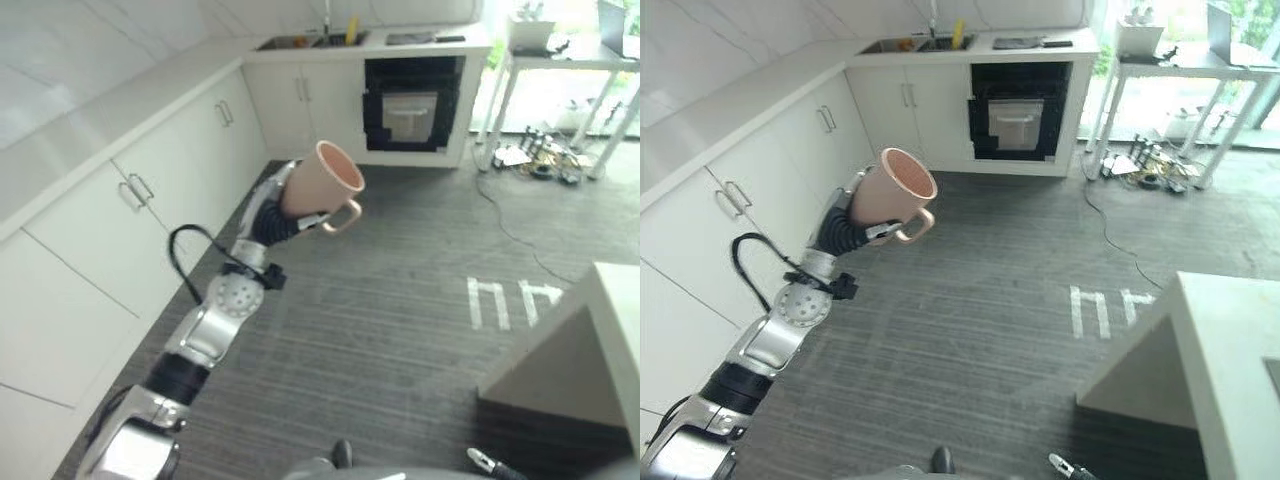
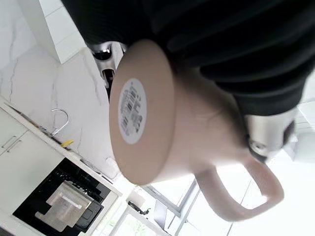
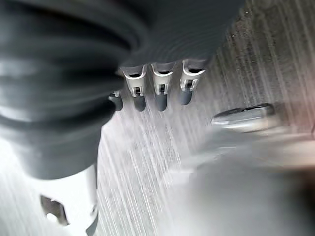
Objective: Place the dishes in the dishwasher.
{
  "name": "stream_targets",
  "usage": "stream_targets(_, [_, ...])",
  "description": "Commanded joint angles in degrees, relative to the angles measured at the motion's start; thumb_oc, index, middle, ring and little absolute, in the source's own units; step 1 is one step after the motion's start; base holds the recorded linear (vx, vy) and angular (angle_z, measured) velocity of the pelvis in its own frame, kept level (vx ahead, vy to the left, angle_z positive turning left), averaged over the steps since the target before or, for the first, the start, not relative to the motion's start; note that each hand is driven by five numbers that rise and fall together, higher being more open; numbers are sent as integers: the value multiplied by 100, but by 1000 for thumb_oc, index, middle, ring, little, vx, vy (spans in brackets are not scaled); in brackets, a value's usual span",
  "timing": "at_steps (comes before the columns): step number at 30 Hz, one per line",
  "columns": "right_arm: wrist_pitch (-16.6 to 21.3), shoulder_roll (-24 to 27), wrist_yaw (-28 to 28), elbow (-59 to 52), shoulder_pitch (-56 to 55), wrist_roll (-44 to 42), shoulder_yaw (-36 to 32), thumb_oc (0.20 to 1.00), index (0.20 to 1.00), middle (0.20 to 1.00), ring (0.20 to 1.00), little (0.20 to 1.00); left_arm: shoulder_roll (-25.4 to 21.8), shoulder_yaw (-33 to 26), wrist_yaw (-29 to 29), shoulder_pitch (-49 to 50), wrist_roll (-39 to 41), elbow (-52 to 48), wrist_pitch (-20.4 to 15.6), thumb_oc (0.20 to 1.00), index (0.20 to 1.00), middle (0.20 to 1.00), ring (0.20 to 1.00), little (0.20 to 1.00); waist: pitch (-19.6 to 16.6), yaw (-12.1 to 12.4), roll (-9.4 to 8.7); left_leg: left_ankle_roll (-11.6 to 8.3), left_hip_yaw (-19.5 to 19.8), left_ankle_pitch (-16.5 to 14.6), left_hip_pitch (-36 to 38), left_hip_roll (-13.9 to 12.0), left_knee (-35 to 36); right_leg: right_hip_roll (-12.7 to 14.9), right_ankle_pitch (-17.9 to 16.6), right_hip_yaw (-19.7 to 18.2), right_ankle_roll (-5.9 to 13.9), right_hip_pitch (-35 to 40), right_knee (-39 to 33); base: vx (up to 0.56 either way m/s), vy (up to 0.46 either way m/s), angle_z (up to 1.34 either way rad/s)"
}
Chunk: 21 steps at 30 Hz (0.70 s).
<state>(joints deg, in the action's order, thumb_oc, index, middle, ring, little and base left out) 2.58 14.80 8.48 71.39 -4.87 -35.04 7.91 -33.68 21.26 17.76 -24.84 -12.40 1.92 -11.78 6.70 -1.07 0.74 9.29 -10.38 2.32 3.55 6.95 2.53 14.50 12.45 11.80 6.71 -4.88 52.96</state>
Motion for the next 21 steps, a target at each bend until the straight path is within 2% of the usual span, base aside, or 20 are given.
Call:
stream_targets(1, [207, -127, -43, 122, 188, -191, -82, 1000, 1000, 1000, 1000, 1000, -239, -189, 228, -395, 123, 60, -193, 200, 200, 200, 200, 200, -224, -167, 84, -435, -174, 207, -32, -456, 247, -526, -2092, -162, 204, 217, -1395, 371, 26, 33])
stream_targets(2, [230, -117, -21, 125, 185, -118, -75, 1000, 1000, 1000, 1000, 1000, -216, -173, 262, -405, 64, 51, -169, 200, 200, 200, 200, 200, -184, -264, 51, -452, -119, 134, 123, -427, 247, -779, -1968, -120, 130, 50, -1829, 218, -32, 26])
stream_targets(3, [231, -115, -21, 125, 188, -114, -75, 1000, 1000, 1000, 1000, 1000, -213, -174, 264, -406, 55, 48, -165, 200, 200, 200, 200, 200, -185, -271, 72, -462, -113, 143, 120, -456, 247, -824, -1994, -100, 105, 47, -1912, 332, -127, 40])
stream_targets(4, [186, -92, -47, 86, 166, -266, -51, 1000, 1000, 1000, 1000, 1000, -210, -191, 245, -398, -55, -28, -100, 200, 200, 200, 200, 200, -147, -335, -30, -485, -82, -30, 292, -422, 247, -897, -1941, 87, 61, -68, -2948, 282, -137, 43])
stream_targets(6, [180, -67, -15, 84, 142, -393, -69, 1000, 1000, 1000, 1000, 1000, -289, -221, 249, -420, -45, -92, -24, 200, 200, 200, 200, 200, -92, -439, -134, -484, -64, -251, 502, -358, 247, -853, -2213, 176, 114, -318, -3792, 298, -146, 26])
stream_targets(7, [180, -63, -1, 88, 140, -410, -70, 1000, 1000, 1000, 1000, 1000, -307, -227, 248, -425, -36, -99, -14, 200, 200, 200, 200, 200, -77, -464, -137, -484, -52, -296, 544, -358, 247, -861, -2270, 186, 129, -330, -3928, 421, -174, -7])
stream_targets(8, [202, -43, 74, 108, 125, -384, -166, 1000, 1000, 1000, 1000, 1000, -428, -226, 261, -452, 58, -129, -45, 200, 200, 200, 200, 200, -11, -597, -226, -482, 12, -620, 853, -300, 247, -741, -2733, 192, 299, -688, -4726, 337, -127, -13])
stream_targets(11, [190, -78, 73, 102, 101, -324, -334, 1000, 1000, 1000, 1000, 1000, -546, -266, 219, -384, 121, -172, -169, 200, 200, 200, 200, 200, 25, -663, -217, -481, 75, -843, 1134, -327, 247, -703, -2870, 290, 356, -870, -5310, 435, -153, 26])
stream_targets(13, [188, -125, 53, 129, 59, -290, -411, 1000, 1000, 1000, 1000, 1000, -531, -337, 192, -234, 69, -212, -255, 200, 200, 200, 200, 200, -22, -675, -214, -459, 73, -965, 1285, -302, 247, -744, -2868, 309, 352, -754, -5349, 442, -146, 23])
stream_targets(16, [170, -84, 91, 284, 14, -293, -447, 1000, 1000, 1000, 1000, 1000, -378, -341, 177, -149, -33, -260, -118, 200, 200, 200, 200, 200, -205, -778, -178, -481, 103, -1093, 1448, -350, 14, -923, -2683, 42, 190, -495, -5237, 444, -180, 22])
stream_targets(18, [129, -70, 82, 314, 13, -269, -450, 1000, 1000, 1000, 1000, 1000, -349, -338, 183, -115, -35, -223, -92, 200, 200, 200, 200, 200, -279, -821, -134, -560, 75, -1032, 1484, -457, -200, -1021, -2518, -51, 64, -429, -5113, 370, -177, 18])
stream_targets(19, [109, -48, 83, 322, 17, -252, -408, 1000, 1000, 1000, 1000, 1000, -348, -355, 183, -67, -35, -221, -89, 200, 200, 200, 200, 200, -350, -814, -79, -686, 64, -806, 1488, -562, -384, -1113, -2382, -30, -54, -344, -5070, 400, -277, -9])
stream_targets(20, [76, 6, 112, 286, 42, -156, -349, 1000, 1000, 1000, 1000, 1000, -348, -422, 176, 2, -57, -278, -45, 200, 200, 200, 200, 200, -436, -773, -4, -1011, -20, -64, 1361, -851, -1173, -1293, -2158, 64, -281, -117, -5099, 479, -388, -28])
stream_targets(21, [19, 41, 129, 241, 77, -5, -291, 1000, 1000, 1000, 1000, 1000, -370, -481, 153, 14, -43, -342, 12, 200, 200, 200, 200, 200, -474, -739, -33, -1149, -41, 264, 1166, -993, -1831, -1353, -2040, 62, -418, 28, -5139, 431, -403, -46])
